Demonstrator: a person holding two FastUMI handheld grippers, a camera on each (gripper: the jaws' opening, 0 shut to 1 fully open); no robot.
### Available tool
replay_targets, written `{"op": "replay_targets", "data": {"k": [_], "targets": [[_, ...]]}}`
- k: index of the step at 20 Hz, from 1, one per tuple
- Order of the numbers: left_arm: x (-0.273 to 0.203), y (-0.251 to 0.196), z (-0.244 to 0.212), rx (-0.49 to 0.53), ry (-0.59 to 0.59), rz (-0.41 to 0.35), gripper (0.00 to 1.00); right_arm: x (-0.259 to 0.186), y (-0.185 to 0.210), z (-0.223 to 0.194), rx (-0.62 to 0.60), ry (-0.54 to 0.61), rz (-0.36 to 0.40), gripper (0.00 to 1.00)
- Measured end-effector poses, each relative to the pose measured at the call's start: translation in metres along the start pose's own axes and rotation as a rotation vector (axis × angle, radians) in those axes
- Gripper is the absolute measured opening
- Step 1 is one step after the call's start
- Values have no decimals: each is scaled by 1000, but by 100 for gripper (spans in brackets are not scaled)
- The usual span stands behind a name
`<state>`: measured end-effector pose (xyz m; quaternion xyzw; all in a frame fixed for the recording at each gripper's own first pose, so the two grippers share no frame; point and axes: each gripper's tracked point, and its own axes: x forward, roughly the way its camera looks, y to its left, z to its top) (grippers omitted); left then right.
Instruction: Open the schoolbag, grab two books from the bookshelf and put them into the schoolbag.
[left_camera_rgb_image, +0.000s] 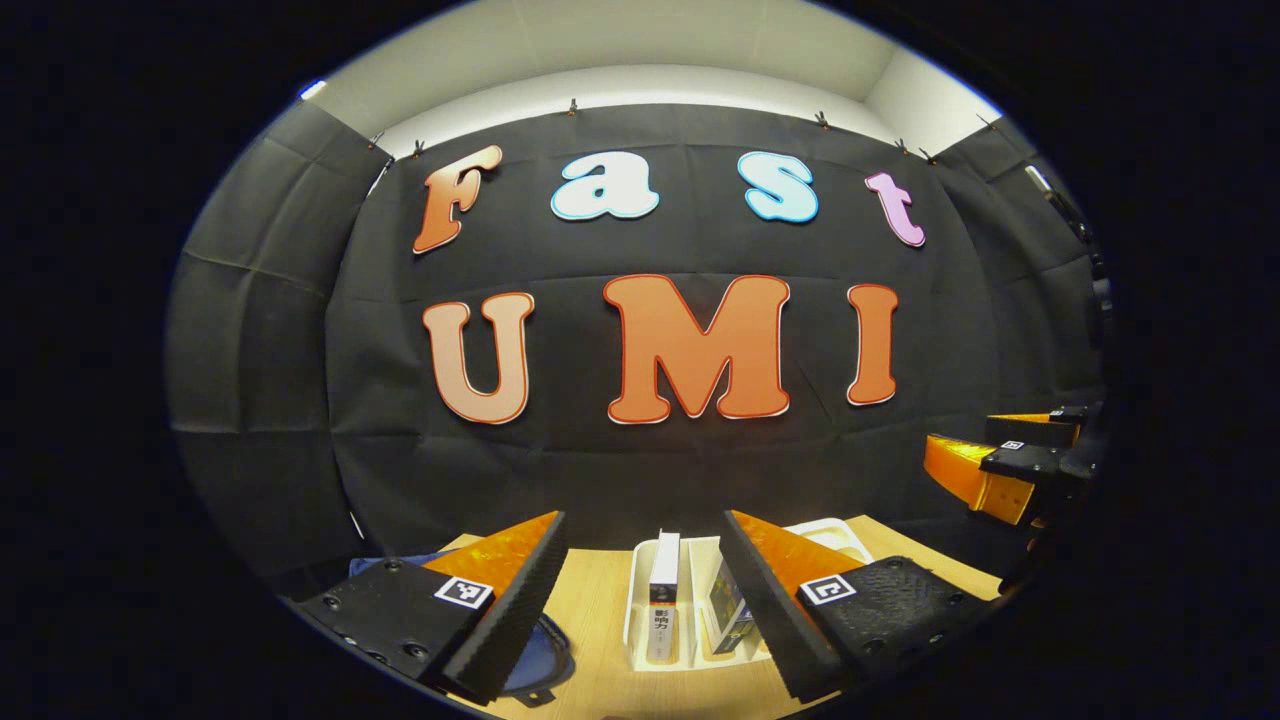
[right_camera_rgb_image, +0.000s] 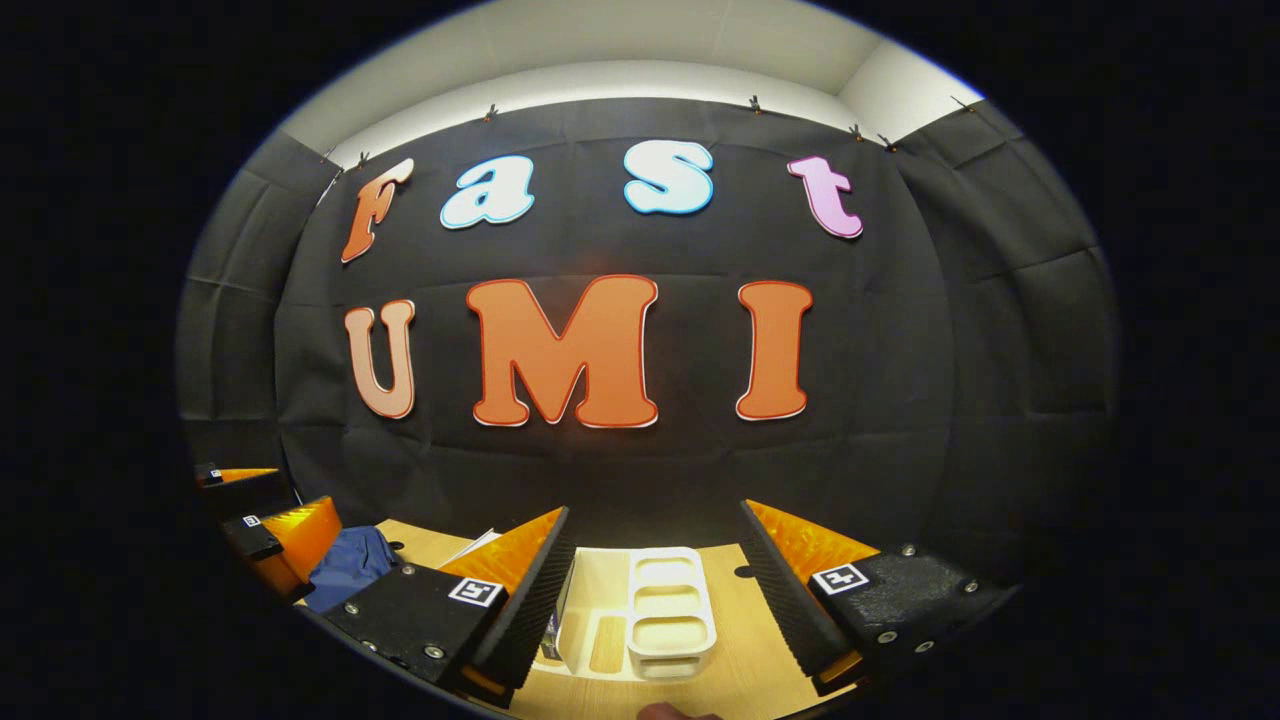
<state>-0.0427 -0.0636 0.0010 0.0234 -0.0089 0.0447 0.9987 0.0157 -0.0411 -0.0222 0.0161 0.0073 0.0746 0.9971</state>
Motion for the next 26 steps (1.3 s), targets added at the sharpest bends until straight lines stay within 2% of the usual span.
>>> {"op": "replay_targets", "data": {"k": [1, 2, 4, 7, 8, 9, 11, 15, 16, 21, 22, 24, 26], "targets": [[3, 9, 1, -1, 0, 2, 99, 0, 4, 3, -9, -3, -8, 100], [4, 17, -3, -2, 11, -1, 95, 0, 10, 4, -18, 3, -15, 96], [8, 31, 4, -2, -13, -12, 99, -2, 20, 9, -20, -7, -34, 96], [16, 49, 7, -6, -21, -22, 99, -1, 36, 12, -30, -10, -52, 96], [19, 52, 6, -10, -25, -26, 95, -1, 41, 13, -31, -14, -54, 96], [21, 56, 4, -15, -23, -30, 99, -1, 45, 13, -33, -15, -54, 96], [27, 62, 3, -19, -20, -35, 95, 0, 51, 13, -44, -15, -58, 96], [37, 73, 6, -6, -39, -30, 95, 6, 55, 13, -56, -13, -72, 96], [39, 73, 4, -8, -37, -32, 99, 6, 55, 12, -55, -11, -75, 96], [45, 77, -2, -12, -21, -38, 95, 10, 54, 7, -53, -1, -93, 96], [45, 78, -5, -12, -14, -37, 99, 10, 55, 5, -53, 3, -93, 96], [44, 79, -9, -16, -3, -39, 95, 9, 55, 3, -56, 9, -94, 96], [42, 80, -10, -9, -1, -38, 96, 9, 57, 4, -59, 9, -88, 96]]}}
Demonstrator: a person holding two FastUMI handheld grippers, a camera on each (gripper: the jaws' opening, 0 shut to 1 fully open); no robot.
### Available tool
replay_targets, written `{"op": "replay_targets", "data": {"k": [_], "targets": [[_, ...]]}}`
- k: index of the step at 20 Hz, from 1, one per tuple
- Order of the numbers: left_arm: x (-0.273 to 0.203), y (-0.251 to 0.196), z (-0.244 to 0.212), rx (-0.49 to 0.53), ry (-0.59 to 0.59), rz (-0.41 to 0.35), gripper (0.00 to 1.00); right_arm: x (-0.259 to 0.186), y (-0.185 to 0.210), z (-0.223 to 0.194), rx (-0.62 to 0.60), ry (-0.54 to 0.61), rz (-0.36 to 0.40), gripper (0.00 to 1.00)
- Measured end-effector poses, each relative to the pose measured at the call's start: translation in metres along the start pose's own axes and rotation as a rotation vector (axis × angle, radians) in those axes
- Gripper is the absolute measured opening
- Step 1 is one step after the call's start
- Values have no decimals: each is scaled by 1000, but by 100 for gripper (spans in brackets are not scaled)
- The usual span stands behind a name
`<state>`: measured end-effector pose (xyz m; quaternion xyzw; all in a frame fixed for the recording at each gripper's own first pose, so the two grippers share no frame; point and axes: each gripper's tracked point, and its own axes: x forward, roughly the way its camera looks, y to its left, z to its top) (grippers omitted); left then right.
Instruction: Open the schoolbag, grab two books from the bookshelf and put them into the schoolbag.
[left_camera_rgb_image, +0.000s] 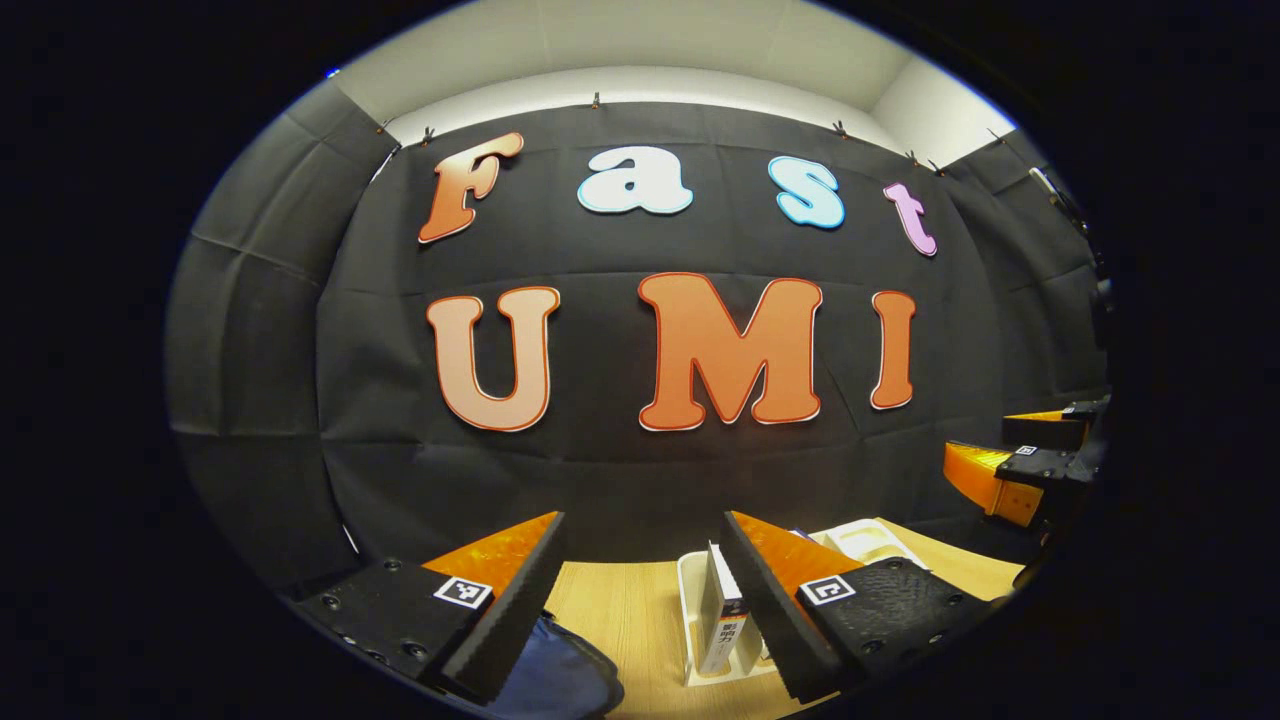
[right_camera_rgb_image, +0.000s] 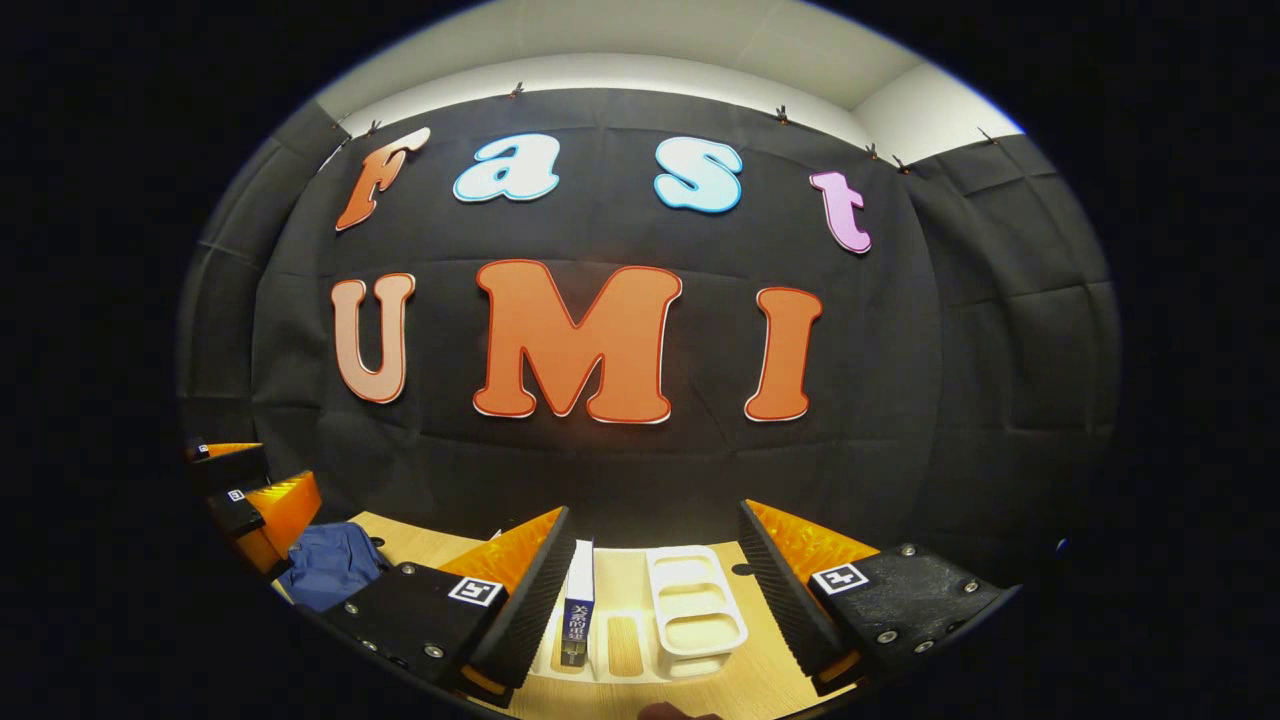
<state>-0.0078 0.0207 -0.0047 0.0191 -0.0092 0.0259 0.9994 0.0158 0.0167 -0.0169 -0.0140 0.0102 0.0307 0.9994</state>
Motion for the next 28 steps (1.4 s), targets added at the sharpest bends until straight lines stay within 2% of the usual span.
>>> {"op": "replay_targets", "data": {"k": [4, 6, 7, 9, 14, 15, 16, 17, 22, 28], "targets": [[-1, 6, -9, 29, 18, 17, 96, -1, 3, -3, -8, 8, 13, 96], [-1, 12, -20, 55, 45, 28, 99, 0, 2, -6, -10, 13, 15, 96], [-1, 16, -26, 74, 59, 34, 96, 1, 2, -5, -11, 13, 14, 96], [-1, 25, -39, 117, 86, 47, 96, 1, 0, -7, -12, 16, 11, 96], [-3, 52, -88, 207, 188, 83, 96, 4, -6, -13, -22, 25, -6, 96], [-2, 54, -99, 235, 210, 80, 100, 5, -7, -15, -24, 29, -9, 96], [-4, 57, -113, 263, 246, 79, 96, 6, -7, -15, -27, 30, -13, 96], [-7, 61, -131, 283, 298, 81, 96, 8, -9, -16, -30, 33, -18, 96], [-15, 71, -189, 365, 427, 70, 98, 10, -13, -24, -52, 41, -44, 96], [-24, 68, -254, 611, 518, -23, 98, 9, -14, -32, -75, 65, -78, 96]]}}
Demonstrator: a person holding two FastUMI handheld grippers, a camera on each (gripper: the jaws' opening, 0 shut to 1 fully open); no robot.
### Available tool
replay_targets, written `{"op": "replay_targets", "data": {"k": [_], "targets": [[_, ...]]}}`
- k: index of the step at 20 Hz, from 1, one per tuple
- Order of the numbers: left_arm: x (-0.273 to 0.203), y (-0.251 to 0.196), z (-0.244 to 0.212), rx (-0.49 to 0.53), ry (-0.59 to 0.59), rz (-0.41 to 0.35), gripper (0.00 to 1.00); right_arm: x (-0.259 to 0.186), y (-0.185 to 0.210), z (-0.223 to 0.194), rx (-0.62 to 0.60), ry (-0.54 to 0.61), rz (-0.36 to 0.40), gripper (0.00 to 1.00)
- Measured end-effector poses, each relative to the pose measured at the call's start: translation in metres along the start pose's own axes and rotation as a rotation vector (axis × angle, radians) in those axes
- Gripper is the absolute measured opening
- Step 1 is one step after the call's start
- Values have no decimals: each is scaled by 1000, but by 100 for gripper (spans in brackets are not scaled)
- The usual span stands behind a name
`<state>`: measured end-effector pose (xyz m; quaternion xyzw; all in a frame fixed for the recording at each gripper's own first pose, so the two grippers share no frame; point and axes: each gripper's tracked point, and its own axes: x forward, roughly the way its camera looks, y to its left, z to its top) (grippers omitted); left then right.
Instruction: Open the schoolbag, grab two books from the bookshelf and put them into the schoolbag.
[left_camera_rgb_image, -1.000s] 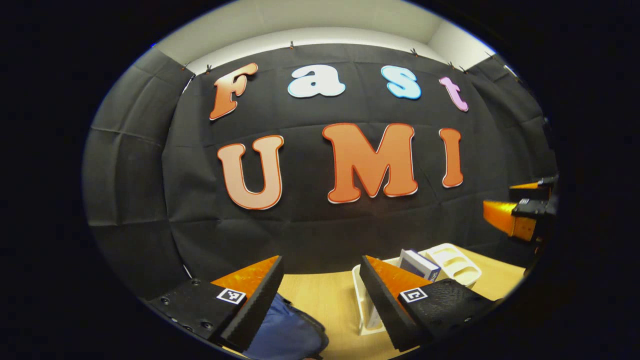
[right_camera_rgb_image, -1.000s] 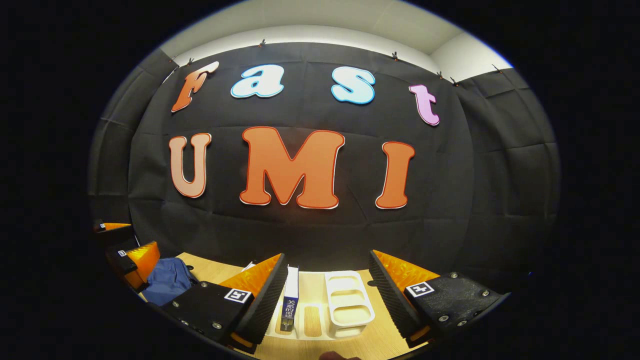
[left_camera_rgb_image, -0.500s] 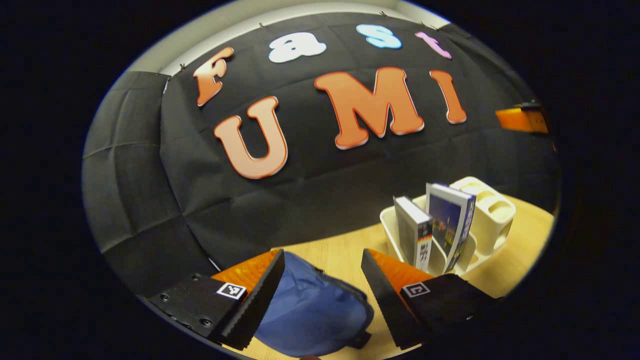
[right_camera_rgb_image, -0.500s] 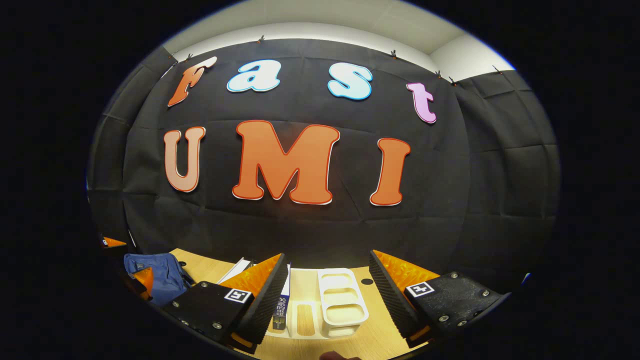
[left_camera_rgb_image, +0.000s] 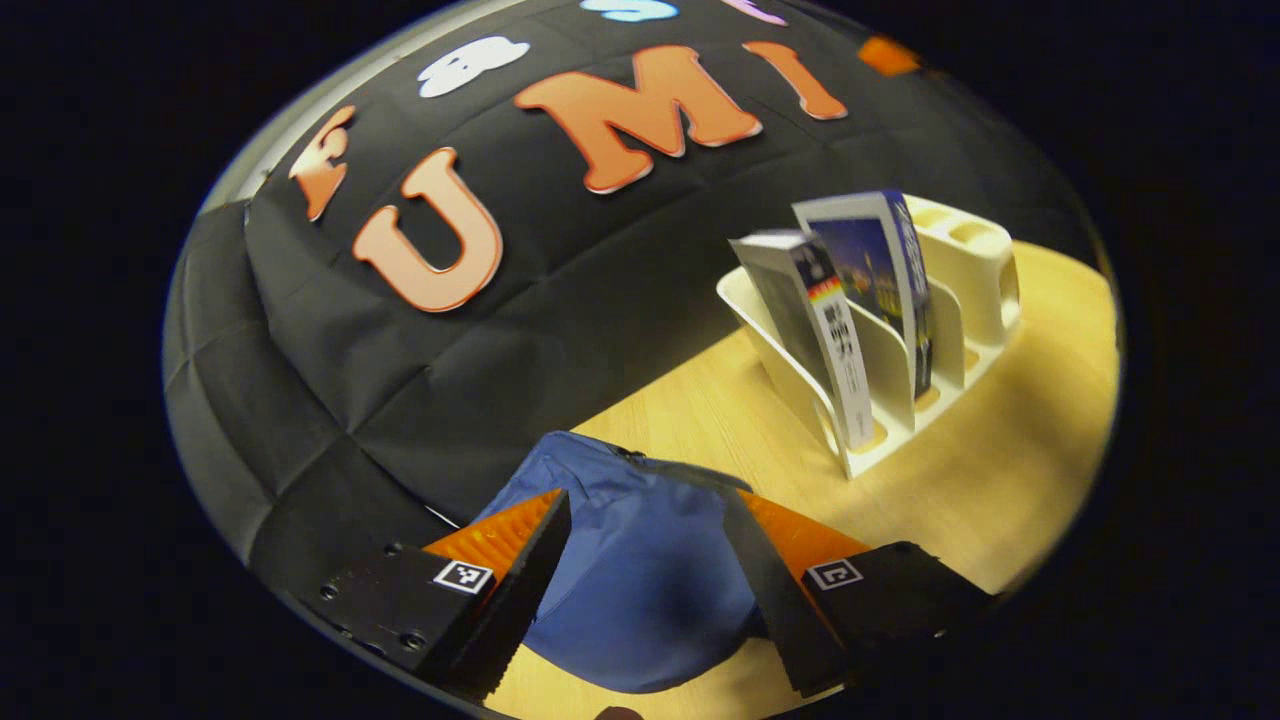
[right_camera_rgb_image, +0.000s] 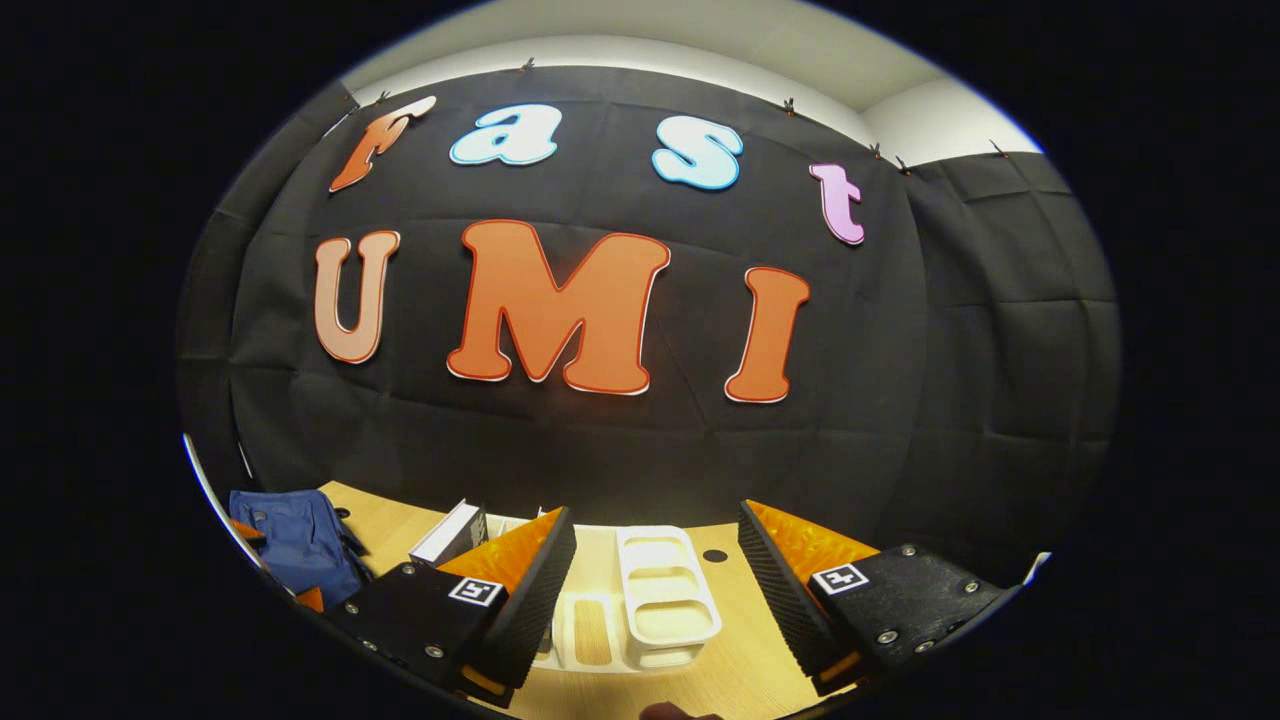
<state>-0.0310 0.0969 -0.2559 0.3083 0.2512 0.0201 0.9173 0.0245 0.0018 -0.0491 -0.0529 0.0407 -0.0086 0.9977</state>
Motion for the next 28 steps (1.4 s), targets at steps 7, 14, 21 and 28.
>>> {"op": "replay_targets", "data": {"k": [7, 14, 21, 28], "targets": [[20, -38, -61, 151, 147, -54, 98, -4, -4, -11, -25, 30, -30, 96], [23, -46, -107, 200, 264, -63, 97, -2, -1, -14, -31, 37, -40, 96], [27, -39, -100, 233, 263, -21, 96, 2, -5, -16, -21, 41, -53, 96], [32, -56, -109, 224, 302, -86, 57, 2, -2, -14, -19, 35, -38, 96]]}}
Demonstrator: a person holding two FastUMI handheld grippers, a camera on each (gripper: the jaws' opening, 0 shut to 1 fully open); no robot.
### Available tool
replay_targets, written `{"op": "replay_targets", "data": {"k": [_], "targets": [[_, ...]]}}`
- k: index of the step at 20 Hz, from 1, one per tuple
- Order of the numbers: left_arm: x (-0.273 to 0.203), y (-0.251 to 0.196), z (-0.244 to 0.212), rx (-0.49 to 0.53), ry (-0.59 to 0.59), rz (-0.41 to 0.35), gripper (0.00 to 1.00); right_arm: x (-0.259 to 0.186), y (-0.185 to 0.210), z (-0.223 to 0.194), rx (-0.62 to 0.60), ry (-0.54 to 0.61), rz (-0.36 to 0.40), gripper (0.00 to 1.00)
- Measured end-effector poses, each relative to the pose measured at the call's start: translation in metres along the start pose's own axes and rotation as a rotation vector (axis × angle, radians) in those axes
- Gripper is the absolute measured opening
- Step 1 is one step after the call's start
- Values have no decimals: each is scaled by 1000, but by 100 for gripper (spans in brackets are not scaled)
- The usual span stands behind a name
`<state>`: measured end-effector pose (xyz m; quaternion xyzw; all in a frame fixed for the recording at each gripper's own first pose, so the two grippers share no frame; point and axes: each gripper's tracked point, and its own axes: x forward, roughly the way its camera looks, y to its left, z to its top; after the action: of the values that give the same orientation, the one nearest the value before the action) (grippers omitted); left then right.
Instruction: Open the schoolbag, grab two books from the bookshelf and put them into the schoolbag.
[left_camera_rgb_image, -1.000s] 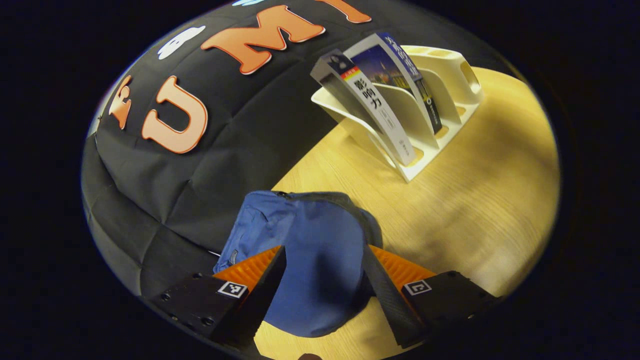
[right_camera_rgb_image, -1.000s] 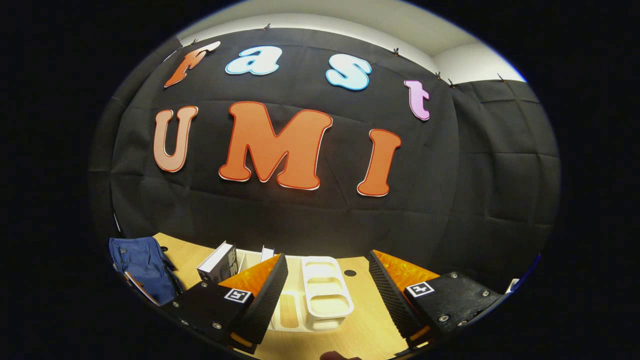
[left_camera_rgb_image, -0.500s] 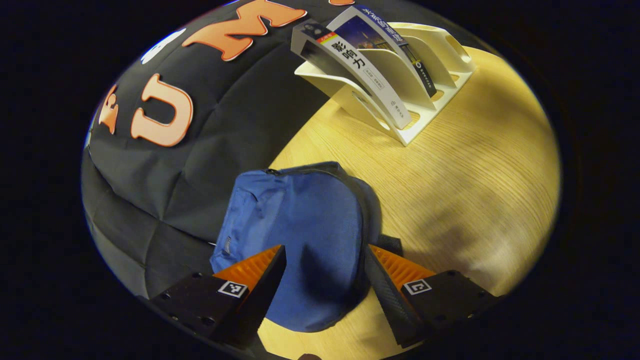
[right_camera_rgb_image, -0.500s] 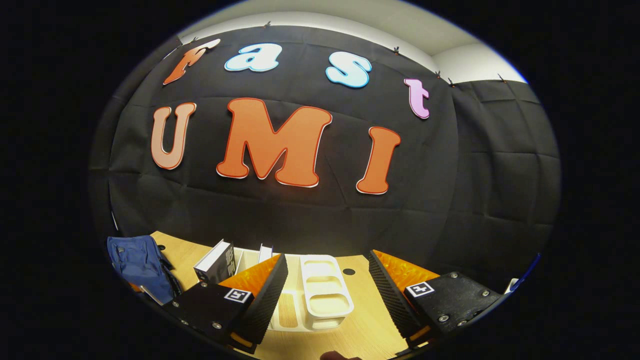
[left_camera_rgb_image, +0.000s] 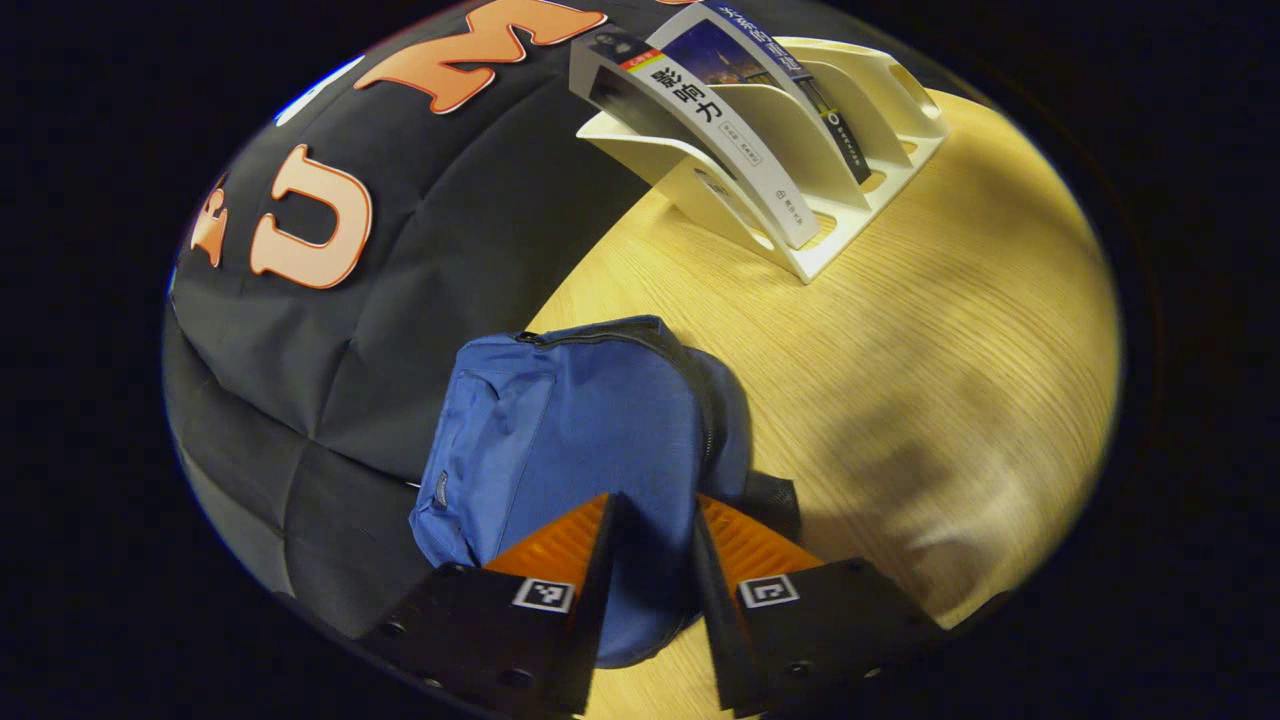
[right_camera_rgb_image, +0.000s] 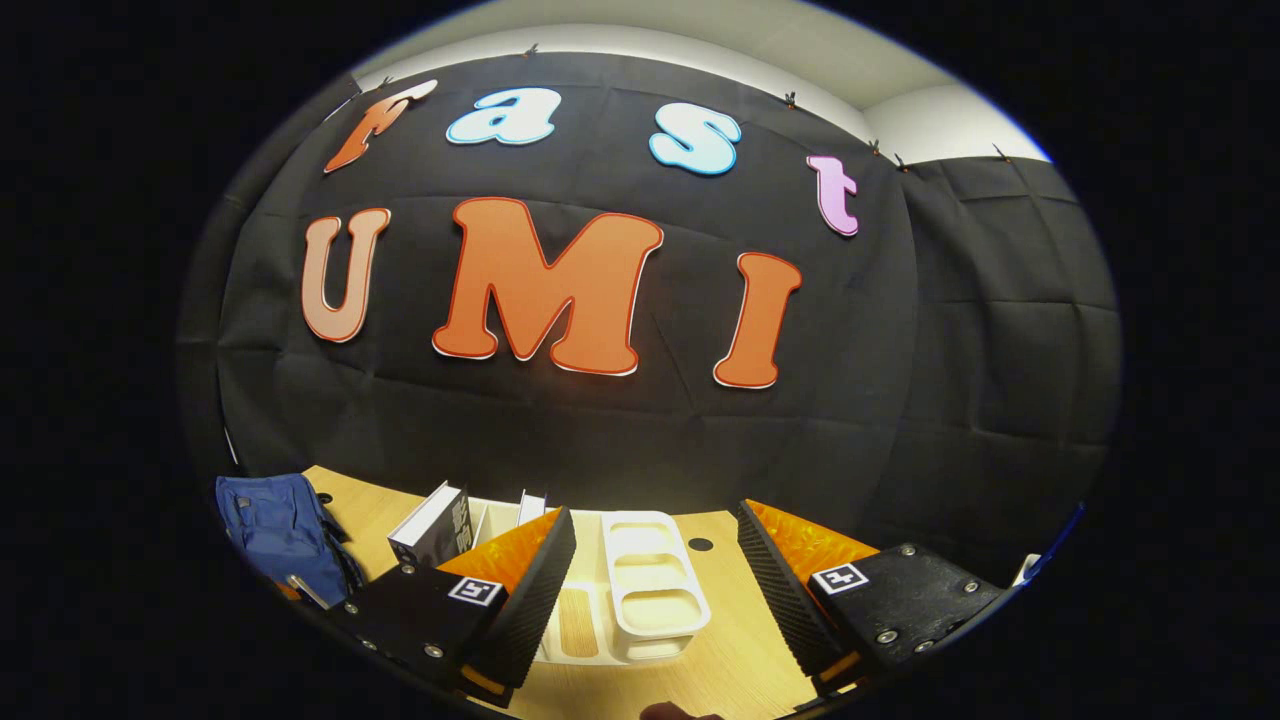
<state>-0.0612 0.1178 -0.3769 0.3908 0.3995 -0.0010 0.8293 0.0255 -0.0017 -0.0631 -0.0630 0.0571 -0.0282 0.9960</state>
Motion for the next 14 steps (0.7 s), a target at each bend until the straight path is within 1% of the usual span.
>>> {"op": "replay_targets", "data": {"k": [1, 2, 3, 4, 6, 9, 12, 14], "targets": [[1, -1, 1, 1, 4, -13, 52, 1, 1, 1, 1, -1, 1, 96], [-2, 1, 1, 4, 5, -15, 27, 1, 0, 1, 2, -3, 3, 97], [-3, 4, 4, 3, -1, -12, 22, 1, 0, 3, 2, -5, 5, 96], [-8, 6, 4, 1, 3, -21, 8, 1, 0, 2, 1, -6, 6, 96], [-12, 14, 8, -34, -2, -43, 4, 2, 2, 2, -1, -3, 16, 96], [-21, 31, 21, -115, -21, -84, 1, 5, 14, 2, -3, 12, 52, 96], [-27, 47, 30, -189, -43, -139, 0, 10, 32, 2, -9, 35, 106, 97], [-29, 61, 34, -253, -43, -173, 0, 15, 53, -1, -12, 77, 165, 96]]}}
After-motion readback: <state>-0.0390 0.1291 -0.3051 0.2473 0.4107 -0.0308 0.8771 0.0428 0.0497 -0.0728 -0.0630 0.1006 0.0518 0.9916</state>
